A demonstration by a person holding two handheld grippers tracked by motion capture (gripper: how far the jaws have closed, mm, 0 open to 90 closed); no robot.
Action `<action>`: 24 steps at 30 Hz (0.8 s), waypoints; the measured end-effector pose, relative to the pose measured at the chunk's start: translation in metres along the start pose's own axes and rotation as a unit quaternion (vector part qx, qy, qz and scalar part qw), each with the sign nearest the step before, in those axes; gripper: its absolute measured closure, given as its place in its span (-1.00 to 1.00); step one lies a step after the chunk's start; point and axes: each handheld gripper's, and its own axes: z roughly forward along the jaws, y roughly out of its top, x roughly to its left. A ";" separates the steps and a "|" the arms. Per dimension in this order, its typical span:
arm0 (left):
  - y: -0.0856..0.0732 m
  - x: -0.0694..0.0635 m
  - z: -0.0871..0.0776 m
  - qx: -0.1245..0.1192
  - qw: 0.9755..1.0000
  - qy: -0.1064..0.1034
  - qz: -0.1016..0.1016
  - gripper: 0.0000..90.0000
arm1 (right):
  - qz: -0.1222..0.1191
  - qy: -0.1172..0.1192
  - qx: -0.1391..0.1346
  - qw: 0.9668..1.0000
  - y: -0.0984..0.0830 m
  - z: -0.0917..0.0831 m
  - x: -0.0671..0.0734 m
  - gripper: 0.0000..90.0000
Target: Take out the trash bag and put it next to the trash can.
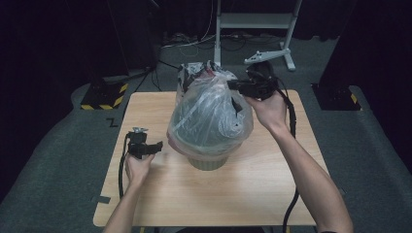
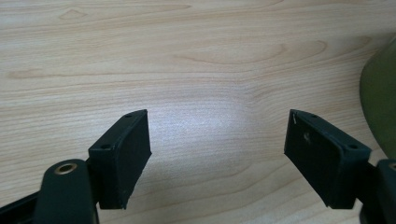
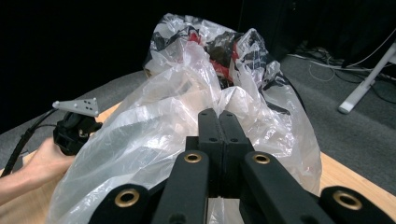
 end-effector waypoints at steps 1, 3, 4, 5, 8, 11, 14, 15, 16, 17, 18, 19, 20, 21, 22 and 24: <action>0.000 -0.001 0.001 0.001 1.000 0.000 0.000 -0.51 | 0.001 -0.001 -0.001 1.000 0.000 -0.003 -0.001 1.00; -0.001 -0.002 0.004 0.002 1.000 0.002 0.002 -0.51 | 0.001 -0.004 -0.006 1.000 0.000 -0.008 -0.003 1.00; -0.001 -0.003 0.005 0.001 1.000 0.001 0.002 -0.52 | 0.002 -0.006 -0.008 1.000 0.000 -0.010 -0.004 1.00; -0.003 -0.003 0.006 -0.003 1.000 0.005 0.000 -0.51 | 0.003 -0.007 -0.011 1.000 0.000 -0.013 -0.006 1.00; -0.007 -0.002 0.009 0.000 1.000 0.007 -0.005 -0.51 | 0.007 -0.012 -0.016 1.000 -0.001 -0.020 -0.010 1.00; -0.011 0.000 0.012 0.003 1.000 0.009 -0.010 -0.52 | 0.009 -0.016 -0.022 1.000 -0.002 -0.026 -0.014 1.00; -0.013 0.002 0.014 0.006 1.000 0.011 -0.011 -0.55 | 0.013 -0.020 -0.028 0.999 -0.003 -0.032 -0.018 1.00; -0.013 0.002 0.014 0.006 1.000 0.012 -0.011 -0.55 | 0.014 -0.022 -0.029 0.999 -0.004 -0.034 -0.019 1.00; -0.013 0.002 0.015 0.006 1.000 0.013 -0.011 -0.55 | 0.016 -0.024 -0.030 0.999 -0.004 -0.036 -0.020 1.00; -0.014 0.002 0.016 0.007 1.000 0.014 -0.009 -0.56 | 0.017 -0.026 -0.031 0.999 -0.005 -0.038 -0.022 1.00; -0.014 0.002 0.016 0.008 1.000 0.013 -0.009 -0.56 | 0.018 -0.027 -0.033 0.999 -0.006 -0.040 -0.023 1.00; -0.014 0.001 0.017 0.006 1.000 0.016 -0.005 -0.58 | 0.019 -0.029 -0.034 0.999 -0.006 -0.041 -0.024 1.00; -0.015 0.000 0.017 0.004 1.000 0.018 -0.004 -0.57 | 0.020 -0.031 -0.035 0.999 -0.007 -0.043 -0.026 1.00; -0.016 -0.001 0.017 -0.001 1.000 0.019 -0.003 -0.56 | 0.021 -0.032 -0.035 0.999 -0.007 -0.045 -0.027 1.00; -0.017 -0.001 0.017 -0.001 1.000 0.022 0.001 -0.56 | 0.021 -0.035 -0.036 0.999 -0.008 -0.047 -0.028 1.00; -0.019 -0.002 0.017 -0.008 1.000 0.026 0.005 -0.55 | 0.023 -0.037 -0.038 0.998 -0.009 -0.051 -0.030 1.00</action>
